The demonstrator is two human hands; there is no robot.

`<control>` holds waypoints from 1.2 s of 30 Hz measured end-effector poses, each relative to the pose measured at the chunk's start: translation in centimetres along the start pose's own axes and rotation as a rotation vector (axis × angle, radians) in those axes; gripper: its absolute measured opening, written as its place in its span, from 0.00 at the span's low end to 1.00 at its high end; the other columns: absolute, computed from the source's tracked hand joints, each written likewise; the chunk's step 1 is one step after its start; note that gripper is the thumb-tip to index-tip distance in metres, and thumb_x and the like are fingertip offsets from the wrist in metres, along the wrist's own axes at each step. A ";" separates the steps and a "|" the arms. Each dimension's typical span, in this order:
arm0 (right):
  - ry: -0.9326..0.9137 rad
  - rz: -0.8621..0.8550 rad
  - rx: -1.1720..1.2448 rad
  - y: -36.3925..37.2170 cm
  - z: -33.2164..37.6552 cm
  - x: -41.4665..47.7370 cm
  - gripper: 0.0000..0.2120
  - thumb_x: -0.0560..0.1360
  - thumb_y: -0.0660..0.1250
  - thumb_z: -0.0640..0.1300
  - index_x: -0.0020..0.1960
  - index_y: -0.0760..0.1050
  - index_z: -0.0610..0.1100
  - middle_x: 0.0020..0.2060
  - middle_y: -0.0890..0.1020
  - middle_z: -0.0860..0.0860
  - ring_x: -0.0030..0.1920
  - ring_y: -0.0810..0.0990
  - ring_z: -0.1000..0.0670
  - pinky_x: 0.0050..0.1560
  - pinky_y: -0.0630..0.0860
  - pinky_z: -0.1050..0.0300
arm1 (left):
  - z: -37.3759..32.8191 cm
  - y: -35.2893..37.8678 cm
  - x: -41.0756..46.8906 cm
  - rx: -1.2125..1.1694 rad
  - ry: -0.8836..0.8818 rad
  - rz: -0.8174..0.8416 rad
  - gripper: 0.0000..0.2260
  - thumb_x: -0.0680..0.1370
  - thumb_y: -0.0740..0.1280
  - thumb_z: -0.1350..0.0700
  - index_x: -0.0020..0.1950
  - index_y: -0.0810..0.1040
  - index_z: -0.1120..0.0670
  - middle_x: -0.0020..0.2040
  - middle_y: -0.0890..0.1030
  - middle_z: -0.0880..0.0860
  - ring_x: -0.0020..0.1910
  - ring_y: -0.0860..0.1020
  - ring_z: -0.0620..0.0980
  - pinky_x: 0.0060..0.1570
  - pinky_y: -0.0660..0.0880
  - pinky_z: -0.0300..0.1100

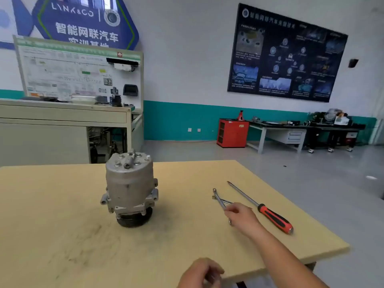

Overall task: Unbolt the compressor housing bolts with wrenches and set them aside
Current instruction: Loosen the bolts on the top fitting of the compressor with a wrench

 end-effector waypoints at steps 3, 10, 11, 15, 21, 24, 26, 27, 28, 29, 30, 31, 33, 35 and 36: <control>0.052 -0.089 -0.420 0.0 0.1 4.7 0.10 0.76 0.61 0.46 0.56 0.74 0.45 0.50 0.79 0.48 0.43 0.78 0.49 0.33 0.70 0.61 | -5.2 3.3 8.1 0.241 0.013 -0.327 0.18 0.76 0.61 0.56 0.66 0.71 0.49 0.61 0.69 0.47 0.61 0.69 0.44 0.61 0.67 0.36; 0.100 0.024 -0.770 1.8 -2.5 10.9 0.12 0.77 0.60 0.50 0.55 0.71 0.43 0.53 0.79 0.47 0.49 0.77 0.48 0.37 0.67 0.58 | -5.0 0.4 17.0 0.493 -0.224 -0.171 0.27 0.78 0.62 0.51 0.75 0.59 0.53 0.70 0.64 0.54 0.68 0.65 0.56 0.63 0.65 0.53; 0.083 0.027 -0.804 1.8 -2.7 11.5 0.10 0.78 0.58 0.48 0.54 0.71 0.44 0.53 0.79 0.48 0.51 0.78 0.48 0.36 0.67 0.58 | -4.6 0.3 17.6 0.509 -0.227 -0.138 0.25 0.78 0.62 0.51 0.74 0.61 0.53 0.70 0.65 0.55 0.68 0.65 0.56 0.62 0.65 0.53; 0.072 0.035 -0.693 1.6 -2.4 11.6 0.12 0.81 0.54 0.47 0.50 0.71 0.41 0.47 0.79 0.47 0.44 0.77 0.48 0.38 0.68 0.58 | -4.0 -0.5 17.2 0.441 -0.202 -0.141 0.19 0.82 0.58 0.56 0.73 0.63 0.53 0.69 0.68 0.54 0.69 0.67 0.54 0.54 0.62 0.45; -0.019 0.003 0.102 0.1 3.1 6.6 0.13 0.78 0.58 0.40 0.35 0.69 0.41 0.24 0.69 0.48 0.25 0.66 0.50 0.27 0.62 0.58 | -4.9 -5.3 5.8 0.196 0.253 -0.379 0.12 0.73 0.66 0.53 0.56 0.79 0.47 0.62 0.73 0.40 0.60 0.69 0.32 0.53 0.64 0.22; -0.039 0.184 0.427 0.3 7.2 2.7 0.08 0.75 0.55 0.35 0.45 0.72 0.37 0.23 0.66 0.46 0.22 0.62 0.50 0.22 0.61 0.59 | -5.6 -9.9 -0.3 0.315 0.613 -0.764 0.09 0.74 0.68 0.57 0.53 0.79 0.49 0.60 0.75 0.43 0.63 0.72 0.42 0.62 0.69 0.36; -0.062 0.316 0.489 1.2 10.2 0.5 0.09 0.76 0.53 0.36 0.45 0.71 0.35 0.22 0.64 0.45 0.20 0.59 0.50 0.20 0.58 0.60 | -5.7 -13.9 -3.4 0.470 0.678 -1.025 0.09 0.72 0.68 0.58 0.51 0.79 0.50 0.56 0.76 0.45 0.59 0.74 0.44 0.60 0.70 0.38; -0.074 0.367 0.471 2.0 11.6 -0.5 0.10 0.77 0.53 0.37 0.43 0.71 0.36 0.21 0.64 0.46 0.20 0.58 0.50 0.19 0.57 0.61 | -5.8 -16.0 -4.3 0.530 0.621 -1.130 0.09 0.71 0.69 0.57 0.51 0.79 0.51 0.55 0.76 0.46 0.58 0.74 0.44 0.60 0.69 0.36; -0.092 0.405 0.431 2.7 13.0 -1.4 0.12 0.79 0.54 0.40 0.41 0.71 0.37 0.21 0.64 0.46 0.19 0.58 0.51 0.19 0.57 0.62 | -5.6 -17.9 -5.0 0.566 0.513 -1.199 0.11 0.71 0.70 0.57 0.53 0.79 0.52 0.54 0.75 0.46 0.58 0.73 0.44 0.60 0.68 0.35; -0.112 0.432 0.378 3.5 14.4 -2.1 0.14 0.80 0.55 0.43 0.39 0.71 0.38 0.20 0.65 0.46 0.19 0.59 0.51 0.19 0.58 0.63 | -5.3 -19.6 -5.4 0.571 0.386 -1.209 0.15 0.70 0.73 0.56 0.56 0.79 0.53 0.56 0.74 0.47 0.59 0.71 0.45 0.62 0.67 0.36; -0.130 0.453 0.319 4.3 15.6 -2.7 0.16 0.81 0.55 0.46 0.39 0.70 0.39 0.20 0.66 0.47 0.19 0.60 0.51 0.19 0.59 0.64 | -4.8 -21.0 -5.4 0.563 0.253 -1.170 0.21 0.69 0.75 0.55 0.61 0.77 0.53 0.59 0.72 0.48 0.62 0.69 0.46 0.65 0.66 0.39; -0.149 0.468 0.252 4.9 16.7 -3.0 0.16 0.81 0.54 0.47 0.39 0.69 0.40 0.20 0.68 0.47 0.18 0.62 0.51 0.20 0.61 0.64 | -4.0 -22.1 -5.2 0.562 0.130 -1.098 0.27 0.69 0.76 0.52 0.66 0.73 0.53 0.63 0.69 0.49 0.66 0.66 0.46 0.68 0.64 0.42; -0.182 0.474 0.133 6.0 18.6 -3.1 0.16 0.82 0.53 0.48 0.40 0.68 0.41 0.20 0.71 0.49 0.19 0.67 0.51 0.21 0.63 0.62 | -2.6 -23.5 -4.2 0.600 -0.070 -0.932 0.39 0.68 0.75 0.42 0.74 0.63 0.51 0.72 0.63 0.51 0.72 0.59 0.48 0.72 0.58 0.46; -0.218 0.458 0.065 6.4 20.0 -2.9 0.15 0.82 0.53 0.49 0.43 0.71 0.41 0.20 0.72 0.51 0.19 0.67 0.52 0.22 0.64 0.62 | -1.7 -24.0 -2.7 0.640 -0.185 -0.791 0.45 0.67 0.72 0.35 0.77 0.57 0.50 0.76 0.58 0.52 0.75 0.56 0.50 0.73 0.56 0.49; -0.237 0.459 0.044 6.5 20.5 -2.8 0.15 0.82 0.53 0.49 0.45 0.73 0.42 0.20 0.72 0.51 0.19 0.67 0.52 0.22 0.64 0.62 | -1.3 -23.9 -2.1 0.643 -0.209 -0.756 0.46 0.67 0.71 0.33 0.77 0.56 0.50 0.76 0.59 0.52 0.75 0.58 0.51 0.73 0.58 0.49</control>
Point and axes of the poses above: each hand's wrist, its own x-axis towards the middle knuckle, its own y-axis out of the palm, z = x × y, the point moved 1 cm from there along x, towards the middle knuckle
